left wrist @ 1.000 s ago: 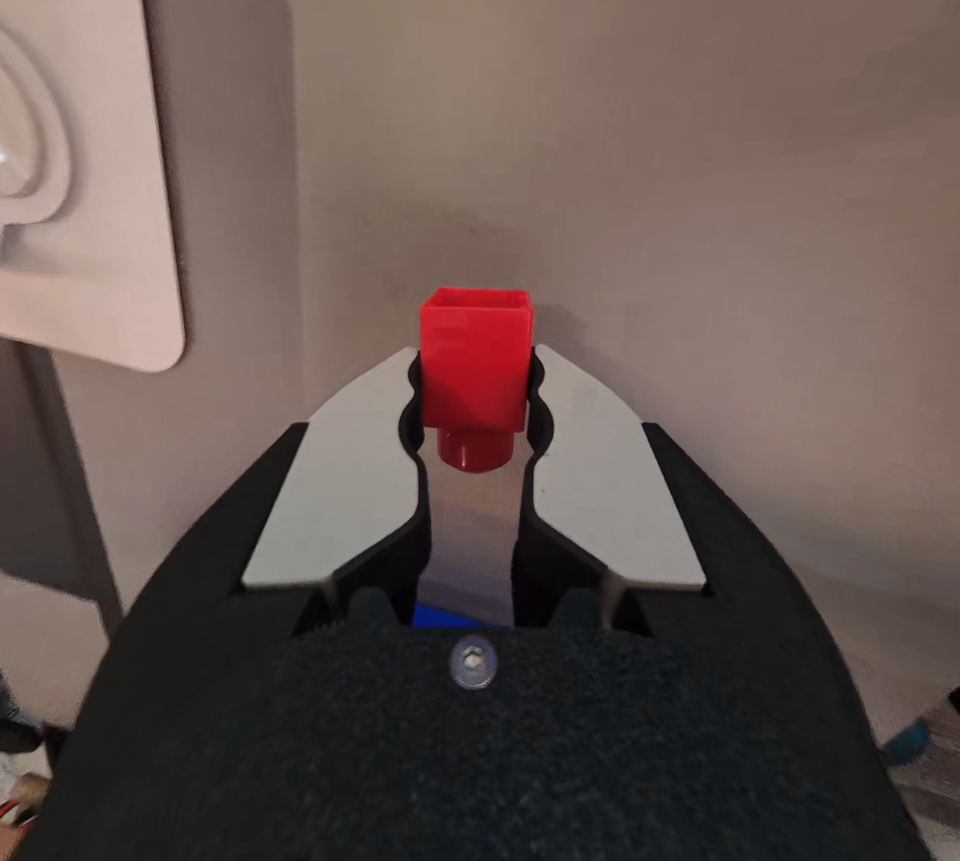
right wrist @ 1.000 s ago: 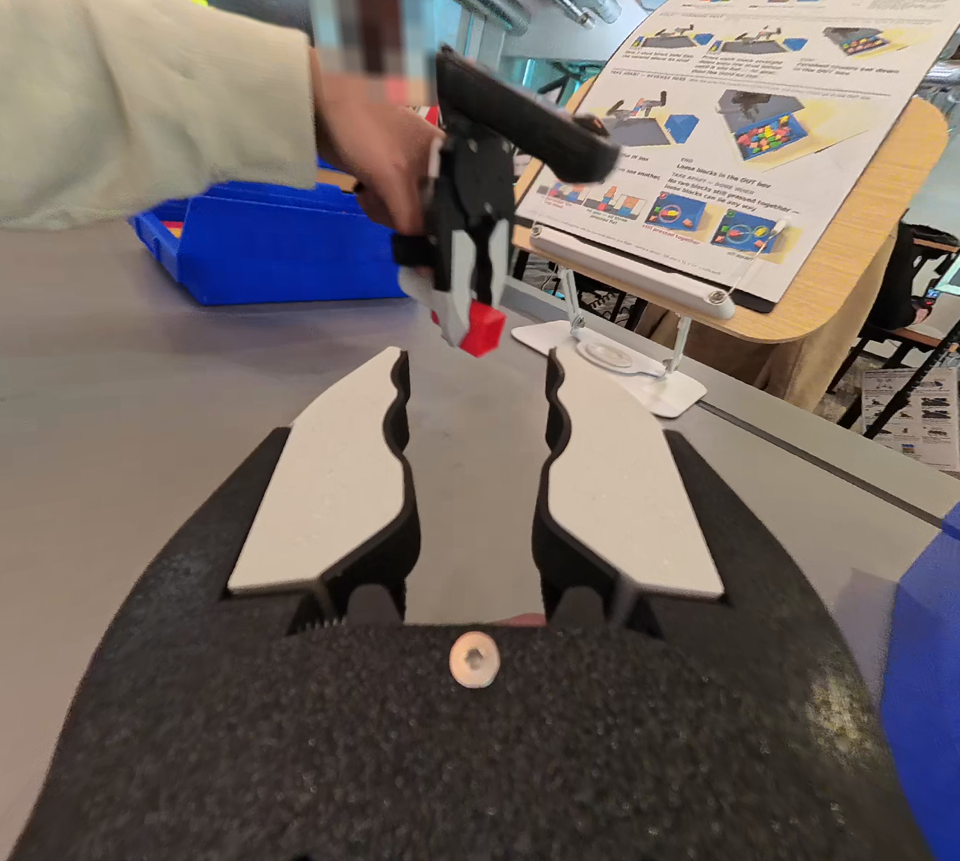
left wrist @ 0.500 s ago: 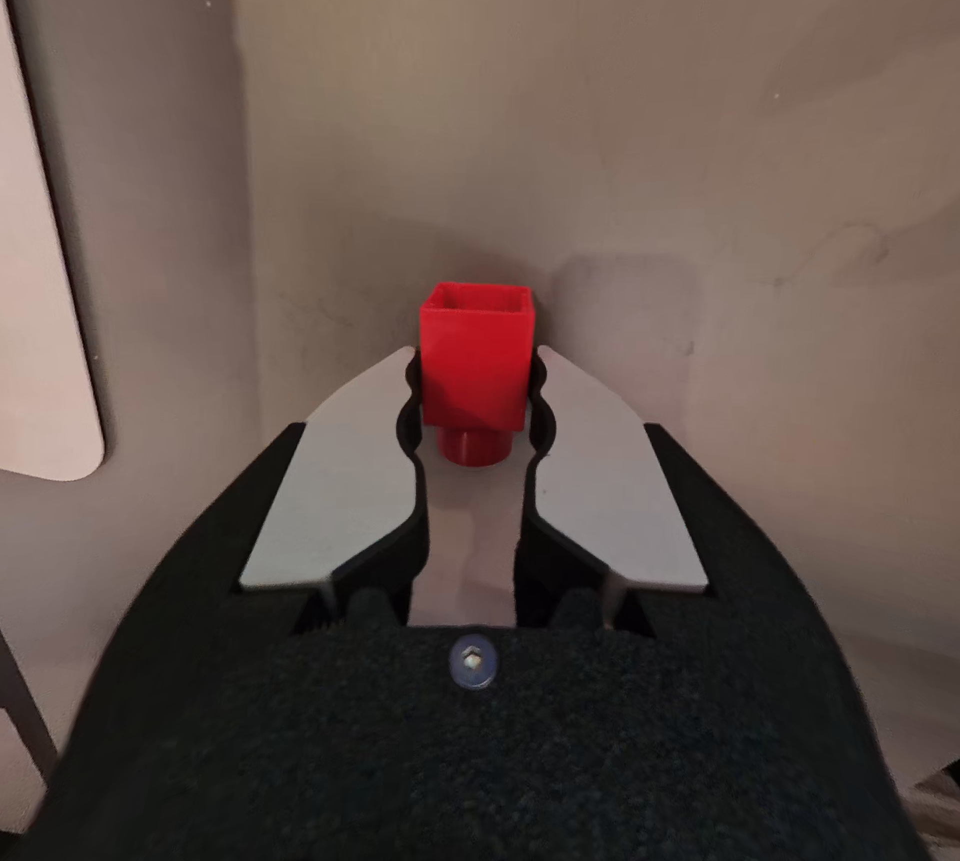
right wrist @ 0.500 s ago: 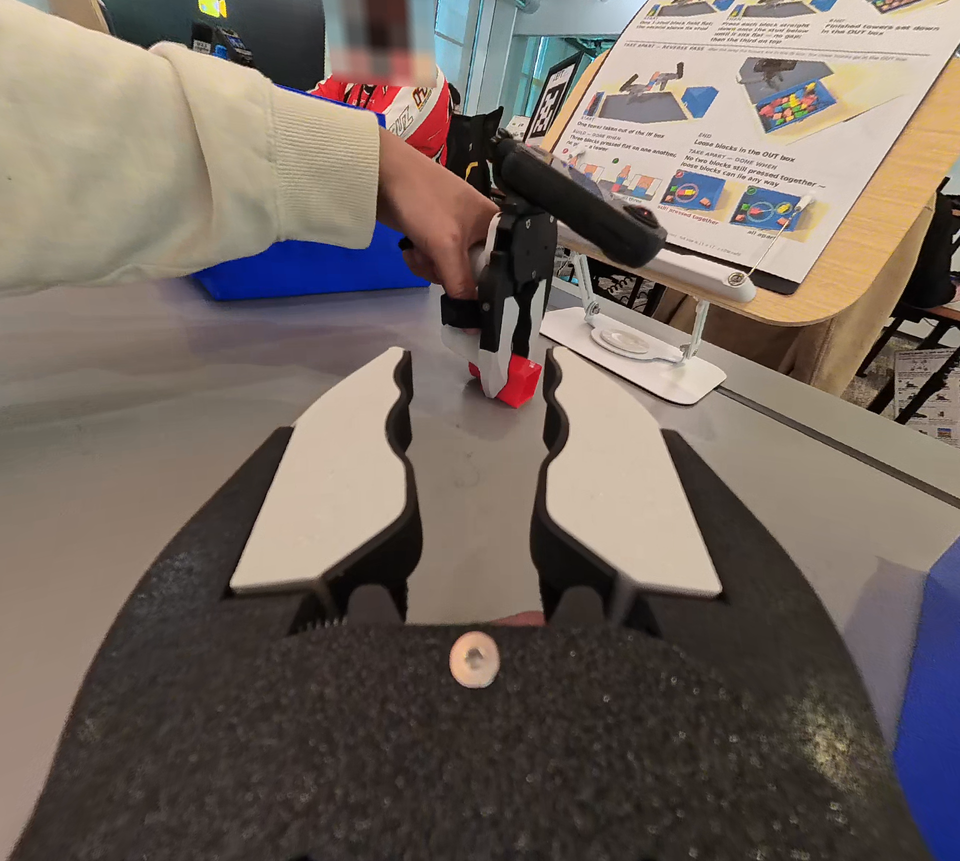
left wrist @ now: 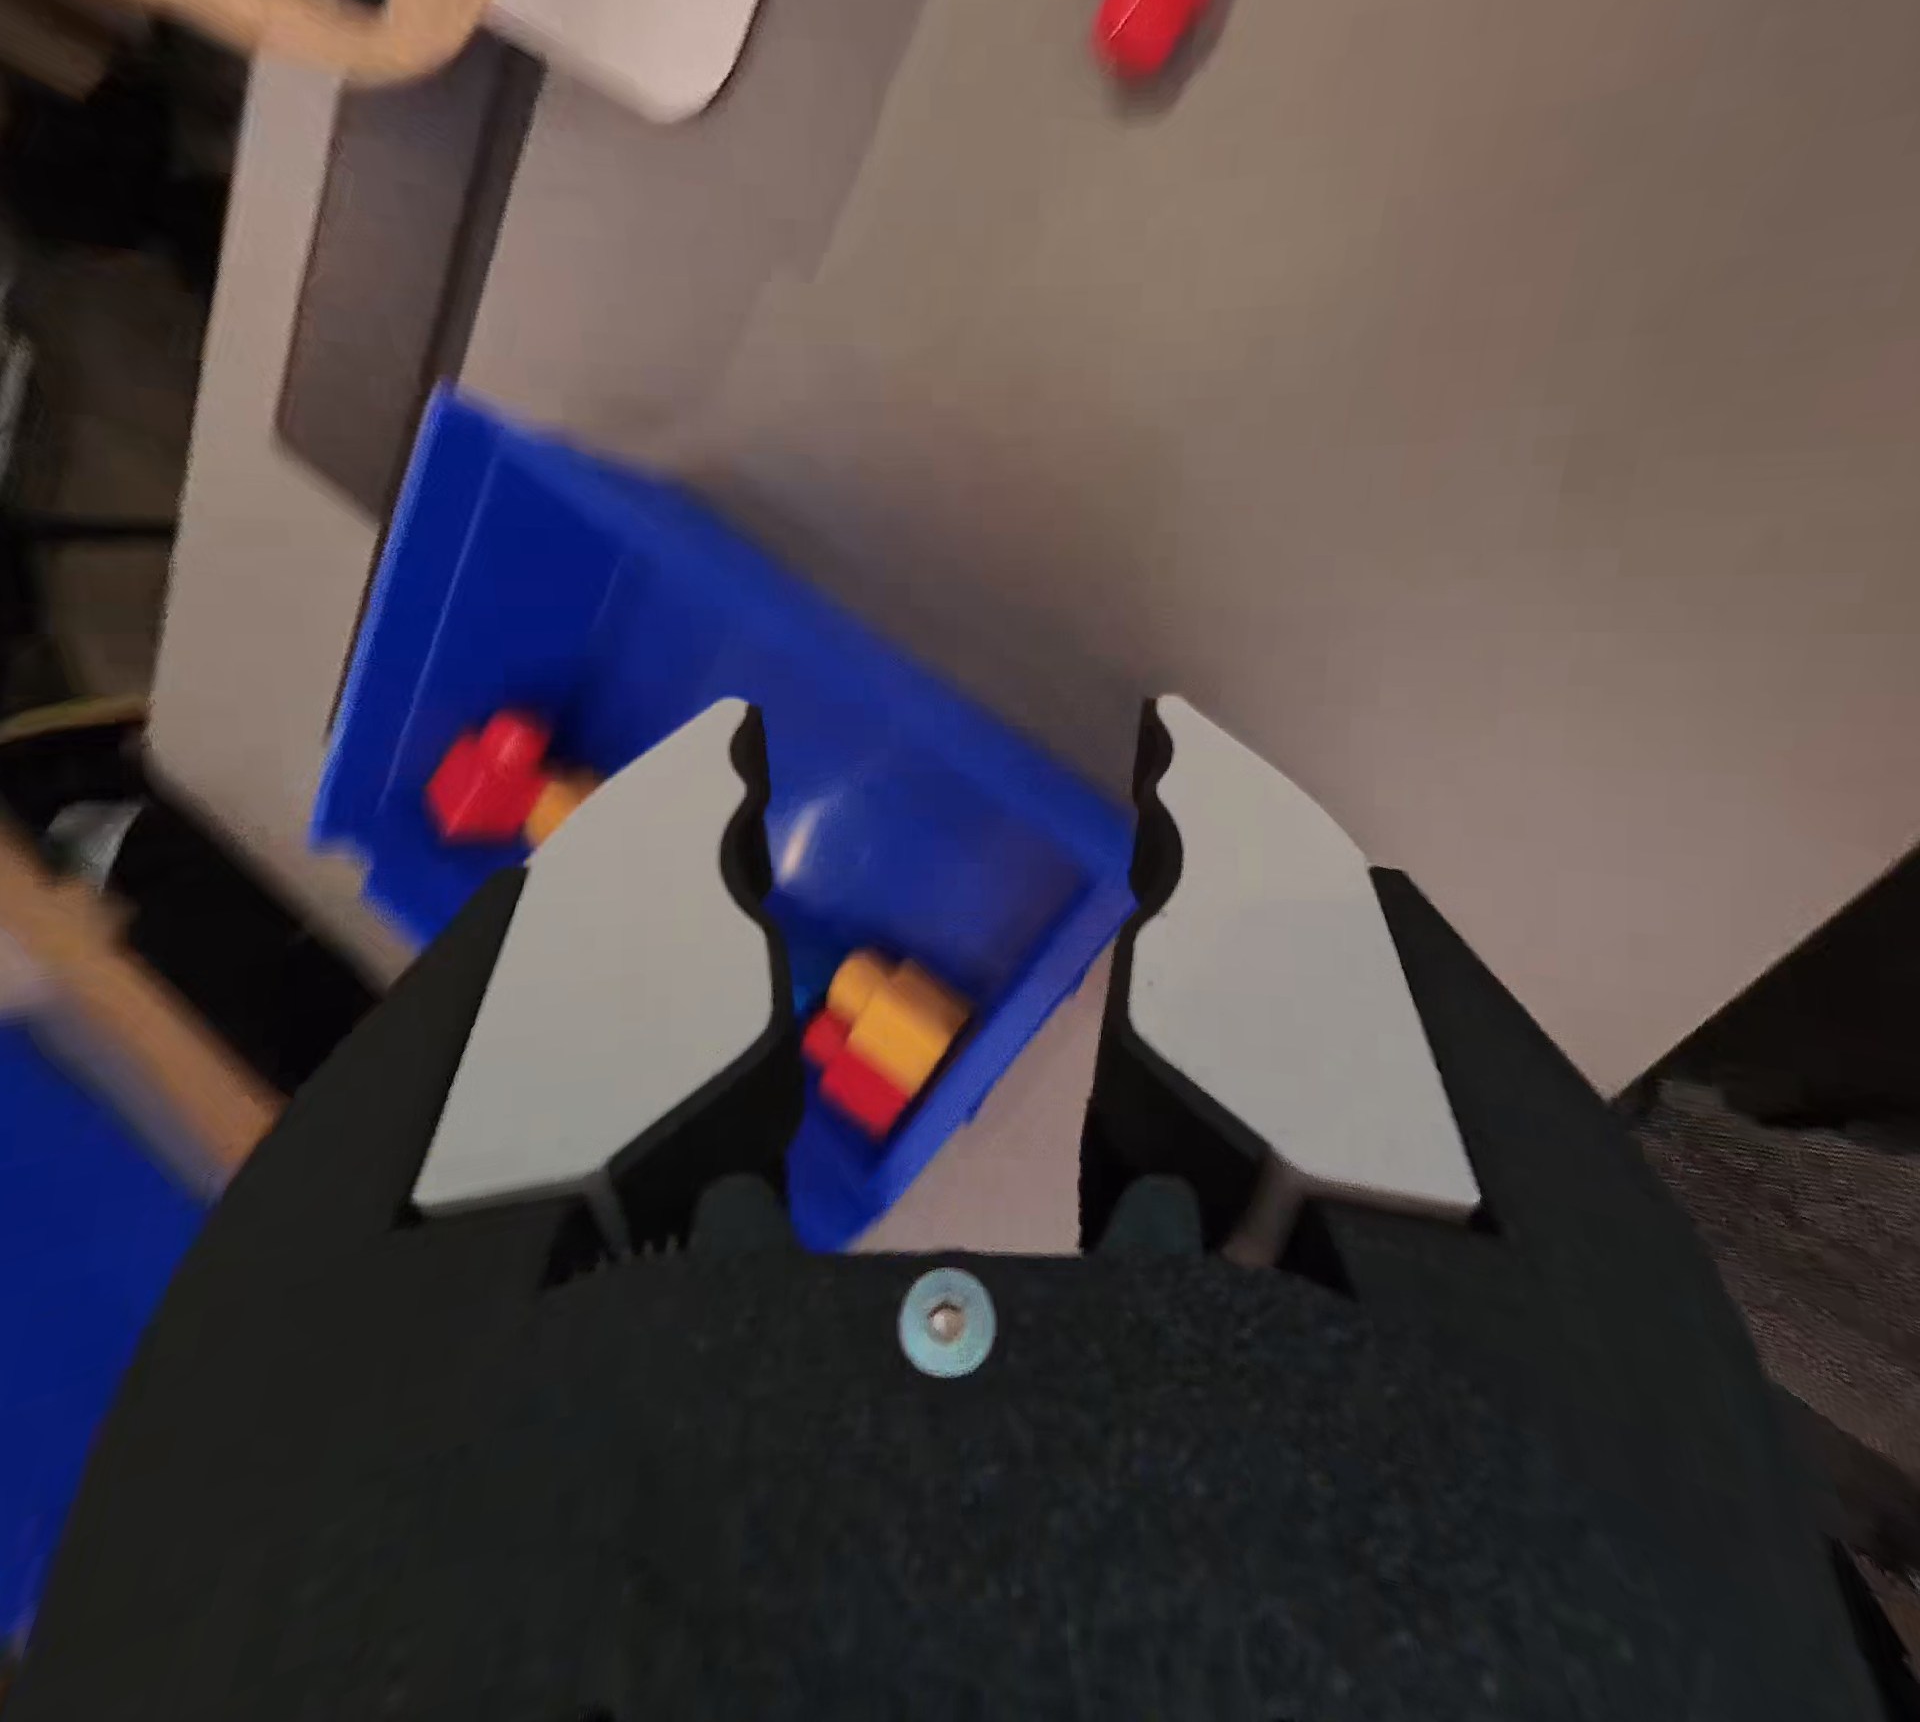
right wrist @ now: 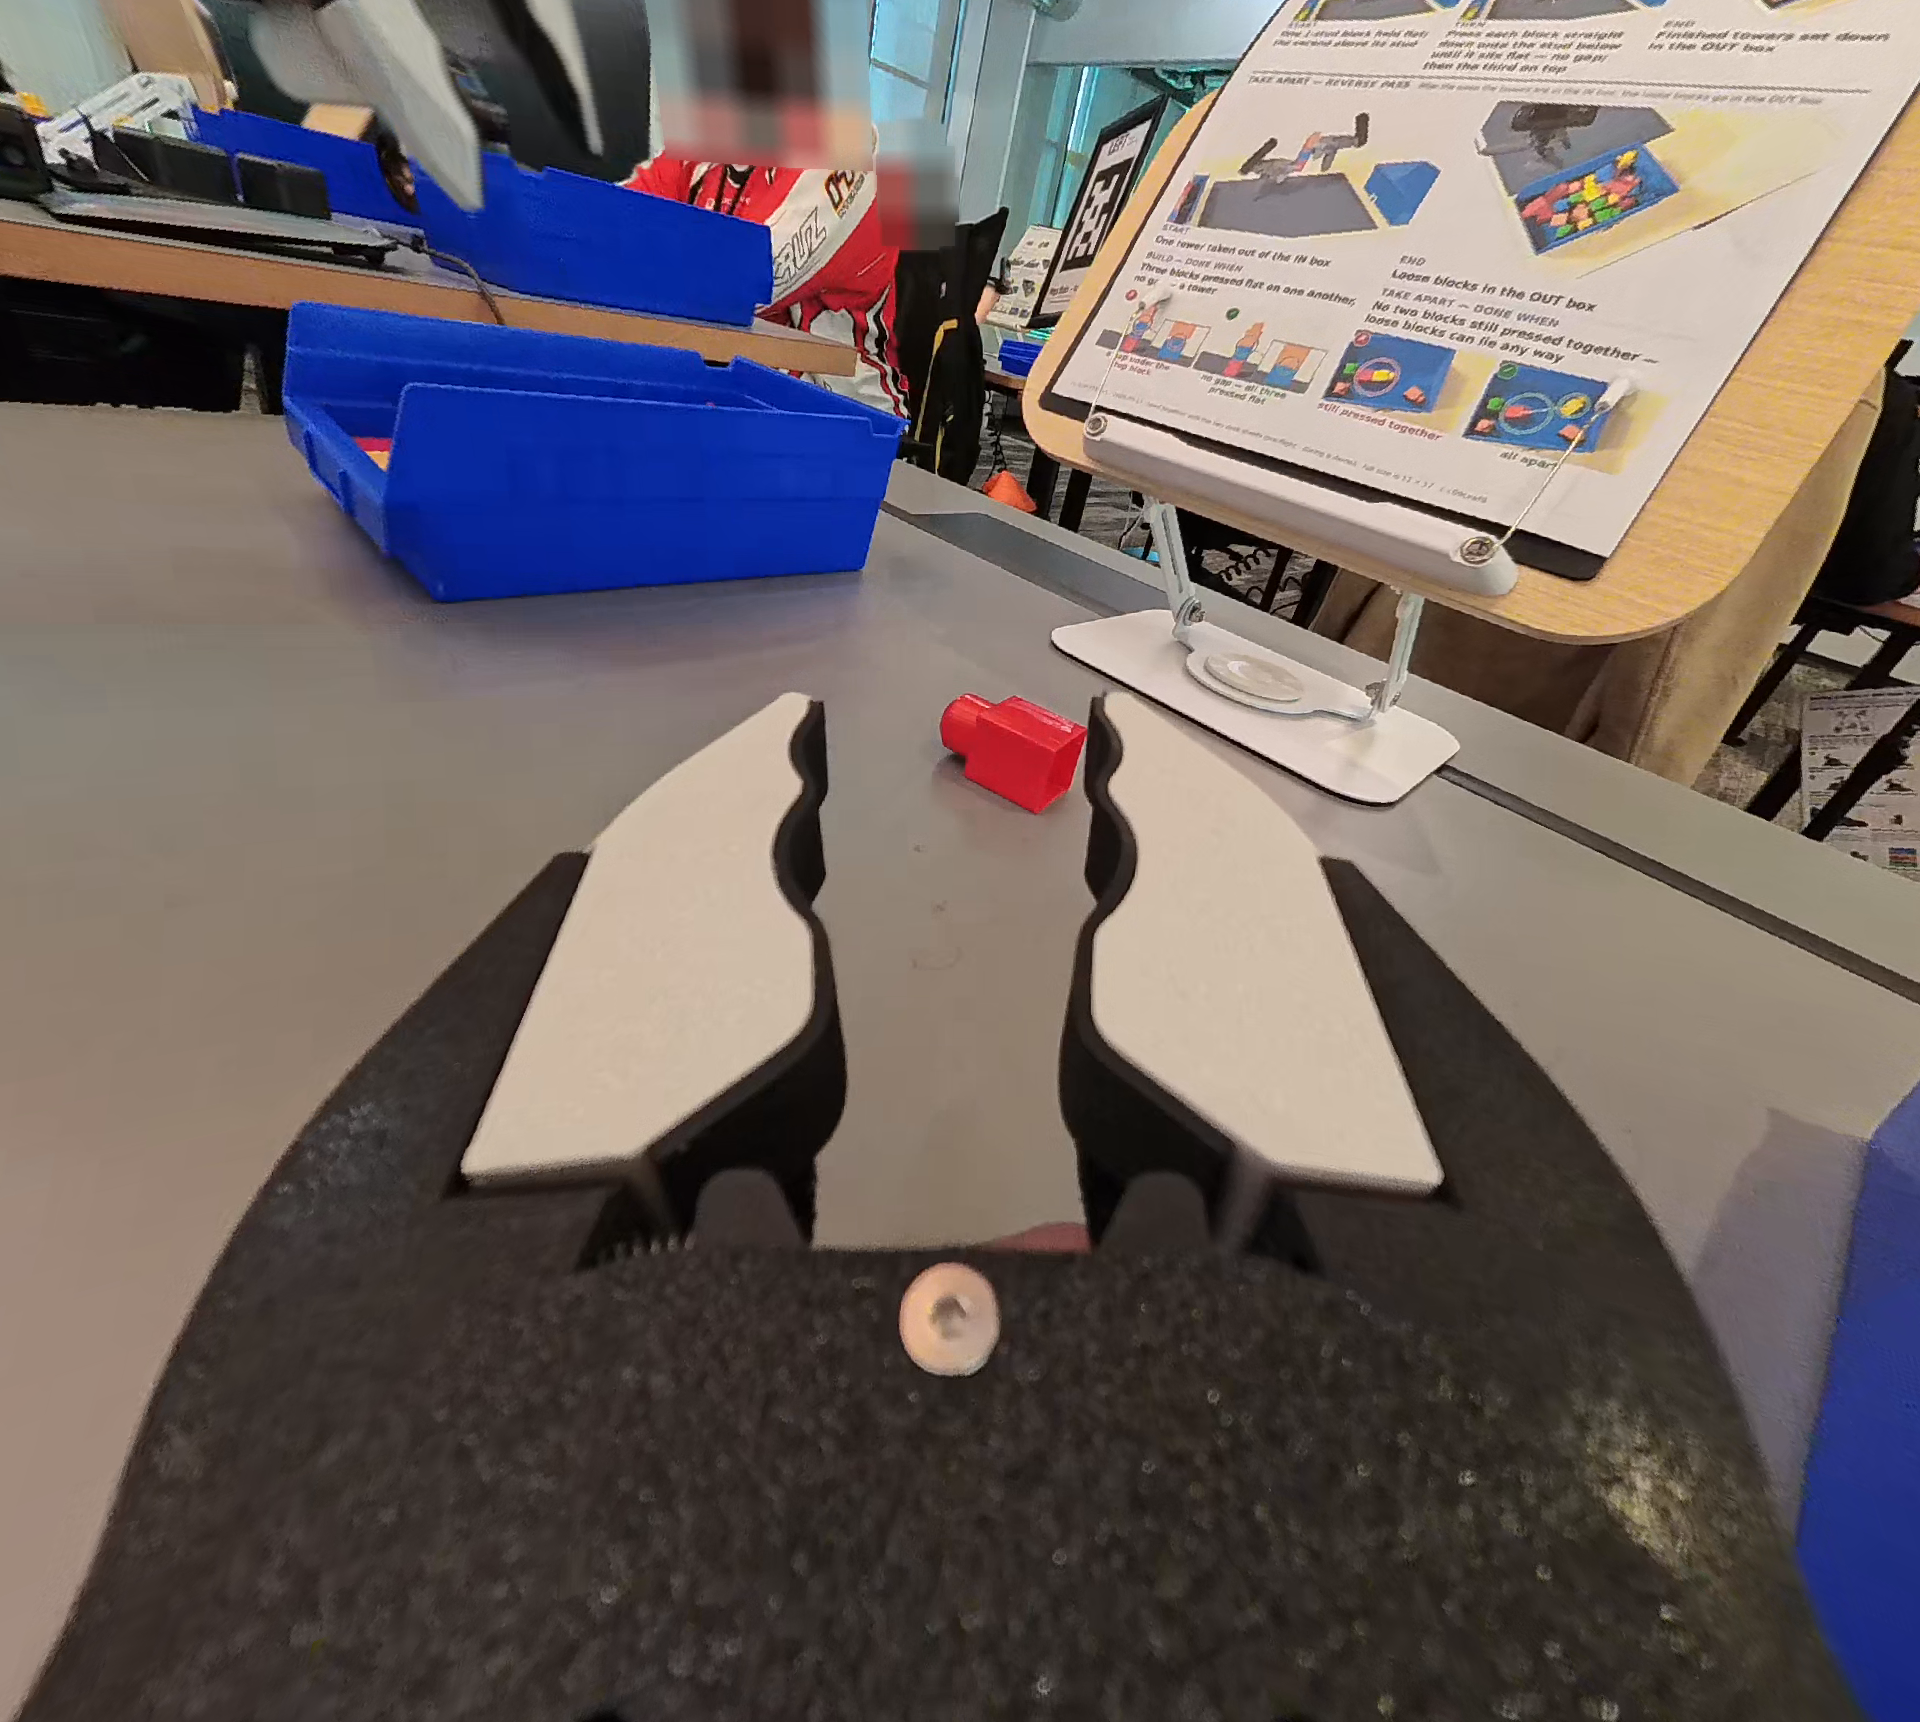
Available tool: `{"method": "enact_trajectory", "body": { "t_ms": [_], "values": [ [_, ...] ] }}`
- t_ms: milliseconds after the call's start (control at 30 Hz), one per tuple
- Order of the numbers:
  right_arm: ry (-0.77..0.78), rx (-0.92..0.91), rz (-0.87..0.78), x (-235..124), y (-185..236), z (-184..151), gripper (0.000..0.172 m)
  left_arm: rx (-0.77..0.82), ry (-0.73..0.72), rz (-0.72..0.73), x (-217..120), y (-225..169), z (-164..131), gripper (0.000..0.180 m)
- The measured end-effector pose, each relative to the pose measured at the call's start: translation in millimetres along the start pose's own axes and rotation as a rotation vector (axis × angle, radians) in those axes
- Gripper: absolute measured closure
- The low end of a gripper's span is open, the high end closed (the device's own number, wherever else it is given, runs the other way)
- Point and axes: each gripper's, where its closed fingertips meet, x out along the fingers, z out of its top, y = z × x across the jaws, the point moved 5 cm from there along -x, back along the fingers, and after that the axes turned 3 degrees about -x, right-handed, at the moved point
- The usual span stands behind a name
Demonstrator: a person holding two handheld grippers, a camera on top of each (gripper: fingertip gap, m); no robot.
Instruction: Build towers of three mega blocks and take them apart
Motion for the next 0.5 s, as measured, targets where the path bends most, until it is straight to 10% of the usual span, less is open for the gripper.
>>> {"method": "enact_trajectory", "body": {
  "t_ms": [233, 500],
  "values": [
    [0.009, -0.024, 0.017, 5, 5, 0, 0.124, -0.206, 0.326, 0.113, 20, 62, -130, 0.115],
    [0.001, -0.023, 0.025, 4, 5, 0, 0.124, -0.373, 0.413, 0.014, 82, 97, -167, 0.118]
  ]
}}
